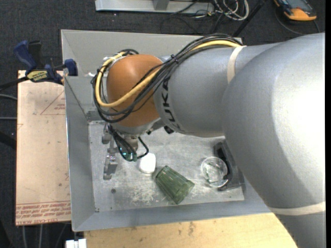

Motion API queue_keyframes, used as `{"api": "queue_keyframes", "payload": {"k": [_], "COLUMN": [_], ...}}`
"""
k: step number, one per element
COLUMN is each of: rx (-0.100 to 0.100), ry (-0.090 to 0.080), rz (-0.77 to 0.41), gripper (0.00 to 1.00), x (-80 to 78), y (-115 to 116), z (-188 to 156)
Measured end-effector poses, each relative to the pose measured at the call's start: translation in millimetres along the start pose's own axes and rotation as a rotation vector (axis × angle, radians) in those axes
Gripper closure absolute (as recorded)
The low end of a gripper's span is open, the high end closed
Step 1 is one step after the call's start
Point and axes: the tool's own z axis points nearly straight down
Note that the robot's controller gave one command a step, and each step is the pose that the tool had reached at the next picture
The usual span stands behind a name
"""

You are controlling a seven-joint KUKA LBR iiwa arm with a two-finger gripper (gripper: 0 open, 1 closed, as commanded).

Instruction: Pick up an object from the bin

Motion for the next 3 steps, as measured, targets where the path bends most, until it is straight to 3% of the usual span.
{"api": "queue_keyframes", "payload": {"k": [1, 2, 3], "rx": [-0.001, -0.002, 0.000], "ry": [-0.007, -0.014, -0.005], "rz": [0.004, -0.100, -0.254], "gripper": [0.00, 0.00, 0.00], "x": [-2.4, -71.5, -27.0], "y": [-1, -79, -109], "z": [-4, 49, 29]}}
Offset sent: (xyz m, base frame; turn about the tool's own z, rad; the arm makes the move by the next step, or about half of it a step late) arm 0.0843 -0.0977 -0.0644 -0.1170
